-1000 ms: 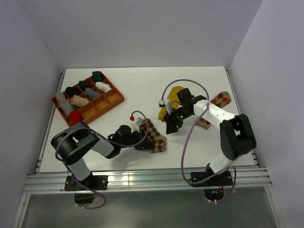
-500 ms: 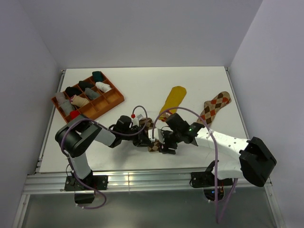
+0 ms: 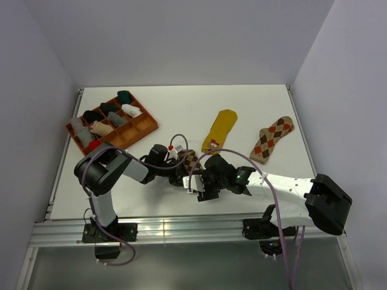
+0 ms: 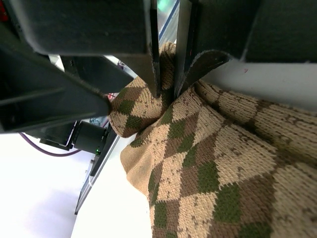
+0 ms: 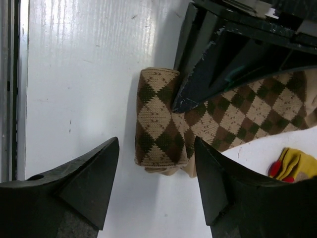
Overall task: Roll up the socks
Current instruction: Roll the sock at the center of the board.
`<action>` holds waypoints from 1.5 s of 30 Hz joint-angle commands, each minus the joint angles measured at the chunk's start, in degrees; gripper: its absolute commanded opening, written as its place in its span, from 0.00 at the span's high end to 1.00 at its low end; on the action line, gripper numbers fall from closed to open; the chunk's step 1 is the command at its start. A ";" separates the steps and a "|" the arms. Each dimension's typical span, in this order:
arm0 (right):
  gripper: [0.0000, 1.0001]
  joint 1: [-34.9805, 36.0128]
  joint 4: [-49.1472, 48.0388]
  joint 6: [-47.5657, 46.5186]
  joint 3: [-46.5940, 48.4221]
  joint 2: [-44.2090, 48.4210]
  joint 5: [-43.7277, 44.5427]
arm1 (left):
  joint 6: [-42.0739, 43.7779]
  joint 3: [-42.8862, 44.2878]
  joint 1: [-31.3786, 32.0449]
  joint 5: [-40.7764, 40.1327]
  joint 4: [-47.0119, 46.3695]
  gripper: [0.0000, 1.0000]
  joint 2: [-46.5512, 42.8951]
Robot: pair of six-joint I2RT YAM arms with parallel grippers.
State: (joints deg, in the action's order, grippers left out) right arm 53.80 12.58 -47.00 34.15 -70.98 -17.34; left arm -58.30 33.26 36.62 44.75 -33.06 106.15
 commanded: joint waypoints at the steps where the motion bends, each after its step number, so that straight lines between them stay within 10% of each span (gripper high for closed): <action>1: 0.32 1.22 -2.82 -1.16 0.04 -1.09 1.26 | 4.16 -1.62 0.38 -5.03 12.14 1.00 3.80; 16: 0.62 1.57 6.13 1.12 8.55 -12.60 1.62 | 7.59 1.02 0.03 -4.05 17.23 0.99 1.87; 28: 0.68 -8.62 25.56 2.27 21.56 -23.05 -12.36 | 7.68 0.23 -2.17 -19.42 23.65 0.53 -18.95; 45: 0.66 -12.76 55.26 -1.95 49.25 -47.48 -23.26 | 8.54 -12.24 -3.58 -40.53 26.47 0.76 -47.33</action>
State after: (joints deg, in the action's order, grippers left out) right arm 41.41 60.12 -47.35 79.81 -115.00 -38.57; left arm -52.49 23.59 32.86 7.55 -4.95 62.67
